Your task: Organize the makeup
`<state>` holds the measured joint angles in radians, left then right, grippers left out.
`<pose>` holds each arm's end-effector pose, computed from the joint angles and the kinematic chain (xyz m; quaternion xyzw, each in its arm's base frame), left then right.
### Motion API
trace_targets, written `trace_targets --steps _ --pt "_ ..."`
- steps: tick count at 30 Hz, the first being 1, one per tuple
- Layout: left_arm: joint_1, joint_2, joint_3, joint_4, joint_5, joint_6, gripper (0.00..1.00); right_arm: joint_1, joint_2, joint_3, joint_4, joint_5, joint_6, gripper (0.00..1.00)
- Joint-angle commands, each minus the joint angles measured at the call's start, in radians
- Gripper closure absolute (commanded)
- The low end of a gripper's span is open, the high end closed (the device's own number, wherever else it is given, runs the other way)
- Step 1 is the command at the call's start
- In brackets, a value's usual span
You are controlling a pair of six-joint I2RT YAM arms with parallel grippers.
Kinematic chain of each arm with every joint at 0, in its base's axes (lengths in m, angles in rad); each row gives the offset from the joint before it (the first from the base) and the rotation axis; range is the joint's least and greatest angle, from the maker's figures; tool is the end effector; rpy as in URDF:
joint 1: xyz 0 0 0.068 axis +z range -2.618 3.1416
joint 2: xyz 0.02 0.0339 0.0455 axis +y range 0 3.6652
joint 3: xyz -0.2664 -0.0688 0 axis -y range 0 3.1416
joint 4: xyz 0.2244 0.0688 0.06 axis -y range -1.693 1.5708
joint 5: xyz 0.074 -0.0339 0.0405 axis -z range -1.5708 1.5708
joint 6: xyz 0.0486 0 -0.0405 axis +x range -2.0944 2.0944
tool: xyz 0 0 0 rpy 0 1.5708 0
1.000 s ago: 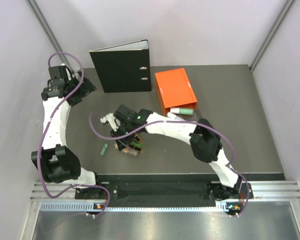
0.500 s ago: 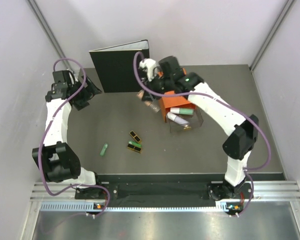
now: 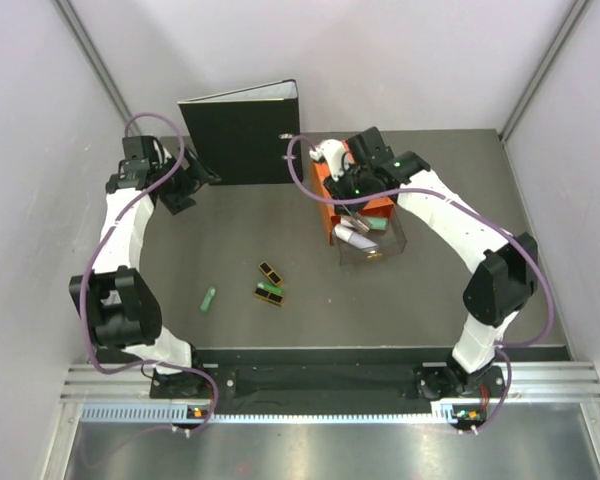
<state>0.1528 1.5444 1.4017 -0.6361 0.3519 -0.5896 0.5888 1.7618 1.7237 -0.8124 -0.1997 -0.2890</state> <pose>0.3275 0.0335 0.3233 -0.2666 0.8710 -0.2399 0.3358 0.3084 0.2176 0.3350 -0.4275 0.8280 0.1446 0.3328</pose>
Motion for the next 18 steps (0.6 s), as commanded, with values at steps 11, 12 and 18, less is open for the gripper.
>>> trace_targets --steps 11,12,18 --pt "-0.07 0.095 0.105 0.076 0.045 -0.036 0.01 -0.004 -0.208 -0.231 0.042 0.235 -0.11 1.0" --pt "-0.071 0.1 0.108 0.078 0.045 -0.035 0.01 -0.004 -0.209 -0.242 0.044 0.238 -0.113 1.0" --pt "-0.087 0.12 0.135 0.081 0.059 -0.035 0.01 -0.001 -0.205 -0.262 0.071 0.23 -0.136 0.96"
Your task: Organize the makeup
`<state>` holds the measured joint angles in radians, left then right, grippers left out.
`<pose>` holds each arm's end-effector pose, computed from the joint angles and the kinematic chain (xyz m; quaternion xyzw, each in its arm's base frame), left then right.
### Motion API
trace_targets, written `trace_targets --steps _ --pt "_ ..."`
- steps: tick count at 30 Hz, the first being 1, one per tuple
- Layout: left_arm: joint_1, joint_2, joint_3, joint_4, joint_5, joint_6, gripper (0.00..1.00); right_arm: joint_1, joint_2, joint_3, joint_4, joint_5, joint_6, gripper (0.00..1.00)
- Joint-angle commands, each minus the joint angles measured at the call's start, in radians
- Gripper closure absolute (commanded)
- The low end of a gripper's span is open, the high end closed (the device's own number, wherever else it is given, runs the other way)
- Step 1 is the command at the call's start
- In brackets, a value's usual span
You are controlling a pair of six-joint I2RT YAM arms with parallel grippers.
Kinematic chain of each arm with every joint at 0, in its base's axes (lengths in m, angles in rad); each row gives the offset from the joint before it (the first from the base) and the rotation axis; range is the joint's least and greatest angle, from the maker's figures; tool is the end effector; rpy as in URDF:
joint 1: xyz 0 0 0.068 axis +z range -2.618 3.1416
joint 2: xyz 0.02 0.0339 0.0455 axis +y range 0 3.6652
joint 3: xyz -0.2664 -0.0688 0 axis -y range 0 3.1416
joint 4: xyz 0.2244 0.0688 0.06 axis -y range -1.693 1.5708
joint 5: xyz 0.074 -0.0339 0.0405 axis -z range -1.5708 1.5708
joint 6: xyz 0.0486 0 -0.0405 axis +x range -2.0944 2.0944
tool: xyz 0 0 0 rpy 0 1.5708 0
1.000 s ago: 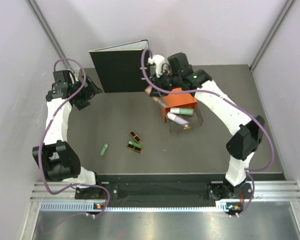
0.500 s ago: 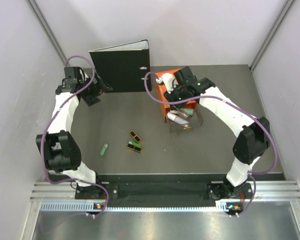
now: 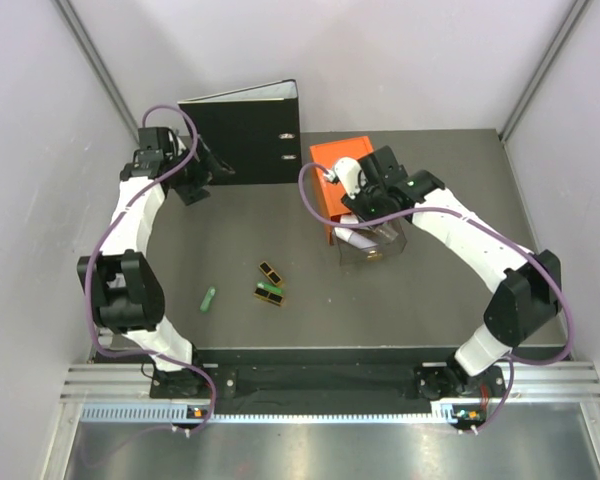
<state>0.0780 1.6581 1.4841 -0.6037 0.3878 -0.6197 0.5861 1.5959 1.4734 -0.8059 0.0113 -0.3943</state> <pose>0.3598 0.0097 0.3156 -0.2394 0.8760 -0.2727 0.3176 0.2754 0.1822 0.3138 -0.4451 0.8379 0.0249 0.3148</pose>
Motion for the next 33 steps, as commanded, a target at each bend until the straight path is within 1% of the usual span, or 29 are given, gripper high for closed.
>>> trace_targets --steps 1,3,4,6,9,11,13,16,18,21,24,25,29,33 --pt "-0.015 0.009 0.056 0.048 0.025 -0.005 0.01 0.003 -0.034 -0.012 0.068 0.021 -0.035 0.95" --pt "-0.018 0.011 0.059 0.048 0.026 -0.008 0.01 0.004 -0.03 -0.015 0.074 0.021 -0.037 0.92" --pt "-0.021 0.009 0.059 0.051 0.025 -0.008 0.01 0.006 -0.022 -0.013 0.076 0.022 -0.037 0.88" --pt "-0.021 0.008 0.058 0.051 0.025 -0.009 0.01 0.008 -0.019 -0.013 0.08 0.023 -0.037 0.87" --pt "-0.023 0.009 0.053 0.053 0.026 -0.009 0.01 0.011 -0.01 -0.01 0.08 0.03 -0.034 0.78" --pt "-0.024 0.011 0.053 0.055 0.026 -0.011 0.01 0.014 -0.005 -0.007 0.079 0.039 -0.031 0.73" --pt "-0.027 0.014 0.053 0.058 0.028 -0.014 0.01 0.017 -0.001 0.001 0.08 0.052 -0.022 0.65" --pt "-0.033 0.02 0.054 0.067 0.034 -0.017 0.01 0.017 0.006 0.007 0.086 0.061 -0.012 0.59" --pt "-0.04 0.022 0.053 0.09 0.046 -0.02 0.01 0.018 0.013 0.014 0.085 0.061 -0.008 0.58" --pt "-0.064 0.034 0.076 0.094 0.048 -0.011 0.01 0.021 0.033 0.03 0.083 0.07 0.006 0.53" --pt "-0.075 0.055 0.094 0.096 0.06 -0.015 0.01 0.024 0.045 0.047 0.082 0.09 0.014 0.51" --pt "-0.102 0.06 0.1 0.096 0.06 -0.017 0.01 0.026 0.048 0.053 0.08 0.098 0.015 0.51" --pt "-0.15 0.084 0.137 0.096 0.051 -0.006 0.01 0.024 0.035 0.073 0.079 0.133 0.031 0.5" --pt "-0.213 0.143 0.24 0.073 0.042 0.017 0.01 0.026 -0.017 0.071 0.083 0.139 0.066 0.5"
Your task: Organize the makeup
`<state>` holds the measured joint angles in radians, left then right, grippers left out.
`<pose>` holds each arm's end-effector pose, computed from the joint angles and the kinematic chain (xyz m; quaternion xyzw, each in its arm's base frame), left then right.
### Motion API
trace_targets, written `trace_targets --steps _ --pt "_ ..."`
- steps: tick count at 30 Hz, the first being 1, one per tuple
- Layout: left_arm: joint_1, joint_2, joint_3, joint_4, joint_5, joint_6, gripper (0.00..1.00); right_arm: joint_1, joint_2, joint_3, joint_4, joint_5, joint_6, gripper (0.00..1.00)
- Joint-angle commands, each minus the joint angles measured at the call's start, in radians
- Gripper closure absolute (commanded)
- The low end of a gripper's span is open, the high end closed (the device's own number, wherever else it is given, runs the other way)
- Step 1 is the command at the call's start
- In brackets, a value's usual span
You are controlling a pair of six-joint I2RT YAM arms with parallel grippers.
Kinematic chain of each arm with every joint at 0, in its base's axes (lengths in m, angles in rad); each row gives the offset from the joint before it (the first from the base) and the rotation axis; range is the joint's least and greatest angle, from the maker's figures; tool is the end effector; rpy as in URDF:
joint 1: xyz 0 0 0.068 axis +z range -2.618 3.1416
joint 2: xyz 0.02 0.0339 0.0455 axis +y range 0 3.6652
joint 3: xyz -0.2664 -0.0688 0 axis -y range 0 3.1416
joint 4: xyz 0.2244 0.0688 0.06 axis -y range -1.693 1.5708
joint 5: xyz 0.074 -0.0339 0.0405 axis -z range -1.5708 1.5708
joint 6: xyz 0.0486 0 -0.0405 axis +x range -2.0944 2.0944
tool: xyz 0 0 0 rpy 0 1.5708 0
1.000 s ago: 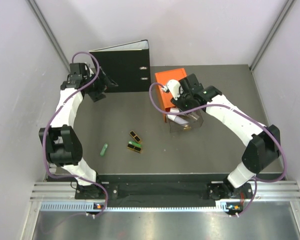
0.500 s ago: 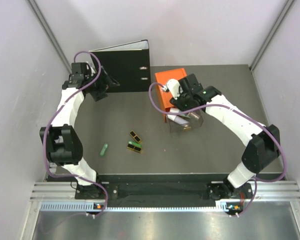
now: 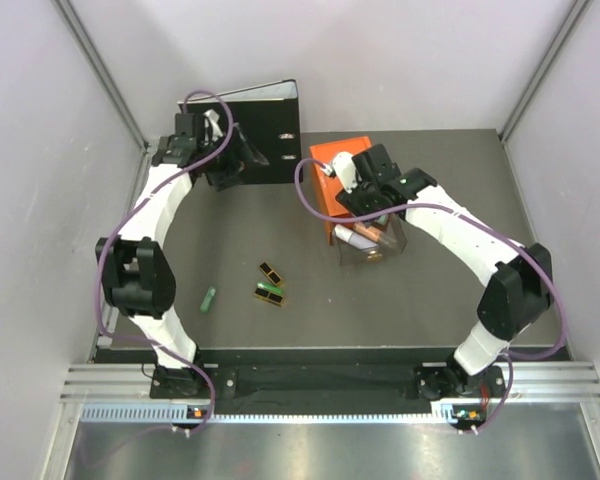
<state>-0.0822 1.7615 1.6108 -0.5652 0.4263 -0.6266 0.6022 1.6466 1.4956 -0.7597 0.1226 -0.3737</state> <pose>0.3876 -0.0521 0.3231 -0.1547 0.8803 -0.3211 0.3132 0.2885 0.1911 0.3081 -0.4251 0.8434 -0.0207 0.3280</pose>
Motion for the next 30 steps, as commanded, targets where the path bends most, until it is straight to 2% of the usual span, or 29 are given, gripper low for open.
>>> trace_targets --steps 1,8,12,20,23,24,26,27,30 --pt "-0.08 0.05 0.133 0.03 -0.003 0.034 0.01 0.008 -0.082 0.046 0.04 0.028 0.053 0.5" --pt "-0.185 0.142 0.261 -0.007 -0.021 0.068 0.01 0.005 -0.202 -0.024 0.04 -0.083 0.196 0.48" --pt "-0.232 0.161 0.262 -0.007 -0.027 0.074 0.01 0.005 -0.295 -0.103 0.037 -0.193 0.289 0.47" --pt "-0.286 0.22 0.264 0.001 -0.015 0.08 0.02 0.004 -0.493 -0.34 0.059 -0.271 0.367 0.47" --pt "-0.303 0.24 0.265 0.004 -0.009 0.079 0.04 0.005 -0.567 -0.414 0.057 -0.276 0.415 0.57" --pt "-0.31 0.245 0.265 0.005 -0.009 0.077 0.05 0.004 -0.597 -0.429 0.057 -0.278 0.424 0.67" --pt "-0.318 0.26 0.268 0.008 -0.006 0.073 0.05 0.005 -0.634 -0.463 0.051 -0.287 0.444 0.73" --pt "-0.326 0.266 0.268 0.01 -0.008 0.067 0.06 0.005 -0.643 -0.474 0.049 -0.293 0.449 0.8" --pt "-0.343 0.286 0.278 0.008 -0.006 0.061 0.07 0.005 -0.662 -0.523 0.062 -0.316 0.466 0.88"
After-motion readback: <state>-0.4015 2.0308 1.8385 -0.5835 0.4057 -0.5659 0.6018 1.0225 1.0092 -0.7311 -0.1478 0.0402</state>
